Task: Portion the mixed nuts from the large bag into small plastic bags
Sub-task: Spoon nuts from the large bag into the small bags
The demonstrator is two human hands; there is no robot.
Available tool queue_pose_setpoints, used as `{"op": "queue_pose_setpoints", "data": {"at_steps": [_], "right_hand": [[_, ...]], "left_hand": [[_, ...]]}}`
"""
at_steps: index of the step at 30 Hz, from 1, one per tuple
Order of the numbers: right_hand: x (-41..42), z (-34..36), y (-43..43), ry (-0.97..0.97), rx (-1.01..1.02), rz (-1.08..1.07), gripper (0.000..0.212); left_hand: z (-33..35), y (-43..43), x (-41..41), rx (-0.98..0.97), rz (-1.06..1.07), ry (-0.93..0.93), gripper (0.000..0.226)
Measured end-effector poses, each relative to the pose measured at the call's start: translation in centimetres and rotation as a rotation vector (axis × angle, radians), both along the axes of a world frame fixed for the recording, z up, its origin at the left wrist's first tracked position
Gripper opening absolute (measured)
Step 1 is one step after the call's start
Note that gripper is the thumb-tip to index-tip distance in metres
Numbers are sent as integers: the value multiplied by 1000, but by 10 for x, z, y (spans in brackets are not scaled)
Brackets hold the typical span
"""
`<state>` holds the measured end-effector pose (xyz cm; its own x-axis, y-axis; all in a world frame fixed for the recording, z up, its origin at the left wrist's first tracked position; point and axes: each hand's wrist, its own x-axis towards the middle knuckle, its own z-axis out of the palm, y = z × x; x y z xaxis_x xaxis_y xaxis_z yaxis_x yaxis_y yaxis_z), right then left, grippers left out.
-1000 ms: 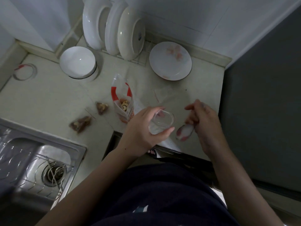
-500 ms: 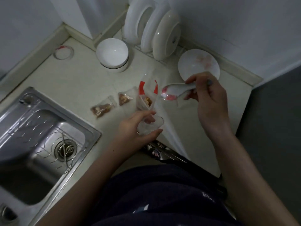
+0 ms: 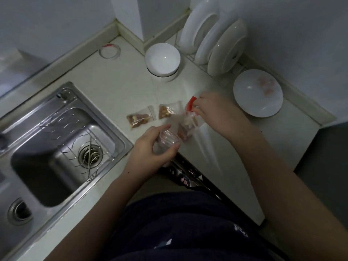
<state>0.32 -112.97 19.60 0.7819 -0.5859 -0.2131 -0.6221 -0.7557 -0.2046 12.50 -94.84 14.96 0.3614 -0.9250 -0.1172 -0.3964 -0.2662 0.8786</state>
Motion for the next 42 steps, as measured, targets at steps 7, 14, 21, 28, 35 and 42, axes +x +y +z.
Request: {"op": "queue_pose_setpoints", "data": {"at_steps": [7, 14, 21, 28, 35, 42], "right_hand": [[20, -18, -20, 336, 169, -123, 19], [11, -41, -24, 215, 181, -239, 20], [7, -65, -20, 224, 288, -356, 16], [-20, -84, -23, 46, 421, -726, 30], [-39, -71, -35, -64, 935, -879, 27], [-75, -53, -21, -340, 1090, -1071, 11]], "left_hand": [[-9, 0, 3, 55, 7, -5, 54], [-21, 0, 4, 76, 57, 36, 72], [-26, -6, 4, 83, 81, 59, 63], [-27, -7, 6, 76, 53, 32, 61], [-30, -3, 7, 98, 38, 36, 61], [-31, -6, 4, 100, 8, 25, 60]]}}
